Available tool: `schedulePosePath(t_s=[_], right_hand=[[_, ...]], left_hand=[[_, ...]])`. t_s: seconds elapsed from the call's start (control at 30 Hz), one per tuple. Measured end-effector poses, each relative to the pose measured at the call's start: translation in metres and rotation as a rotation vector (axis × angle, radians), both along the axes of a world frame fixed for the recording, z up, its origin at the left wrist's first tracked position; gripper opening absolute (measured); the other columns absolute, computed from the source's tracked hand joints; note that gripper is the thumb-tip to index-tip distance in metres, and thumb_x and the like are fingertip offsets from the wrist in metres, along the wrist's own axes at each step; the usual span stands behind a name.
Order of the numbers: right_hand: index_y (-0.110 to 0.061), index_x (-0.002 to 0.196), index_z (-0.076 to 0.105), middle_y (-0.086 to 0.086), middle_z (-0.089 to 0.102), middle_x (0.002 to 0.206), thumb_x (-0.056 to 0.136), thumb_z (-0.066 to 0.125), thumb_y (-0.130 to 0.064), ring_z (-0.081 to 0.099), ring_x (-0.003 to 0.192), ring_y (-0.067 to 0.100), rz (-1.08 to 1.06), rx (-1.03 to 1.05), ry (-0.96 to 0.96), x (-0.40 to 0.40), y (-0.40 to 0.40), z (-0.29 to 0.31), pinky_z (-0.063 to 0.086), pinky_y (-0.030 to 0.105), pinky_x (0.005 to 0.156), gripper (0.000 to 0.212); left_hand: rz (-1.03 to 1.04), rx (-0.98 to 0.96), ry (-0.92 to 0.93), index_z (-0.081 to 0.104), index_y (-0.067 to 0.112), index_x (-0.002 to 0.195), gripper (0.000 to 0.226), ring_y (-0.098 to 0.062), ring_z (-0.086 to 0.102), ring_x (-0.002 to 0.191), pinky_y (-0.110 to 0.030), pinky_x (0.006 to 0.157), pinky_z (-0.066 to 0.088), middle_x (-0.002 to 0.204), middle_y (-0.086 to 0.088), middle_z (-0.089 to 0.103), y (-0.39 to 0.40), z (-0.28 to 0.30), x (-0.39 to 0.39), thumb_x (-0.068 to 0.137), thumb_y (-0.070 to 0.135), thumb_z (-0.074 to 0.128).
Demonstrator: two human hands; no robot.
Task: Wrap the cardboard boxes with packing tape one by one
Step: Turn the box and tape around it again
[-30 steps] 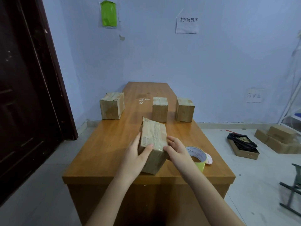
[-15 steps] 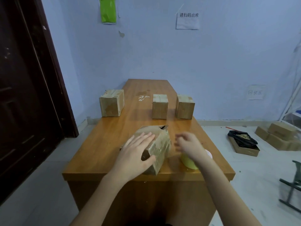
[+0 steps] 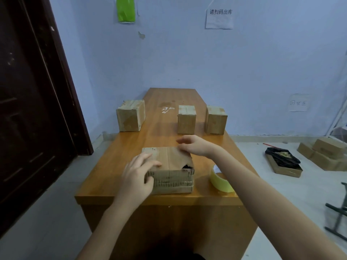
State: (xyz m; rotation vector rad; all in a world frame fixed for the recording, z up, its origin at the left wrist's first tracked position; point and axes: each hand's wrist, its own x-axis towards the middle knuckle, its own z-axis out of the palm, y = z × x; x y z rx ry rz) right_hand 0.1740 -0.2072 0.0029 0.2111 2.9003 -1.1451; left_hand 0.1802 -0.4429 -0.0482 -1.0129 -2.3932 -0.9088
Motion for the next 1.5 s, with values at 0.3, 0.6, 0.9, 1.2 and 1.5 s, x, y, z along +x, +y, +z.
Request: schedulePosePath(t_s=[0.3,0.6,0.9,1.2,1.5], right_hand=[[-0.017,0.109,0.060,-0.001,0.063,0.098,0.097,0.050,-0.033,0.062,0.090,0.017,-0.012,0.001,0.042,0.022,-0.002,-0.006,0.056,0.032,0.078,0.022],[-0.014,0.114,0.047,0.002,0.063,0.095,0.095,0.052,-0.040,0.064,0.079,0.018,-0.271,0.182,0.092,0.087,-0.019,-0.017,0.058,0.039,0.073,0.033],[-0.017,0.125,0.059,-0.004,0.056,0.128,0.098,0.041,-0.038,0.053,0.112,0.013,-0.100,0.526,0.535,0.107,-0.042,-0.019,0.046,0.022,0.085,0.039],[-0.017,0.125,0.062,-0.003,0.060,0.130,0.094,0.052,-0.021,0.056,0.119,0.015,0.276,0.576,0.682,0.098,-0.043,-0.046,0.044,0.030,0.097,0.033],[-0.014,0.110,0.071,-0.005,0.066,0.121,0.085,0.062,-0.007,0.059,0.115,0.011,0.301,0.368,0.733,0.088,-0.025,-0.043,0.051,0.036,0.091,0.028]], left_hand=[[0.397,0.024,-0.202,0.034,0.007,0.137,0.070,-0.019,0.059,0.099,-0.022,0.067,0.042,0.128,-0.008,0.052,0.006,-0.013,0.004,0.087,0.055,0.045],[-0.118,0.185,-0.619,0.054,0.011,0.124,0.031,-0.016,0.055,0.109,-0.028,0.087,0.045,0.117,0.000,0.060,0.053,-0.003,-0.047,0.101,0.022,0.038],[-0.133,0.300,-0.673,0.056,0.010,0.123,0.030,-0.015,0.056,0.104,-0.027,0.083,0.048,0.118,-0.003,0.060,0.058,-0.004,-0.040,0.100,0.020,0.039],[-0.244,0.400,-0.592,0.055,0.034,0.121,0.028,0.005,0.048,0.117,-0.015,0.097,0.041,0.123,0.017,0.057,0.010,-0.020,-0.002,0.096,0.025,0.047],[-0.277,0.134,-0.225,0.033,0.040,0.134,0.044,0.013,0.025,0.132,-0.021,0.109,0.024,0.141,0.026,0.034,0.010,-0.024,0.013,0.091,0.042,0.041]])
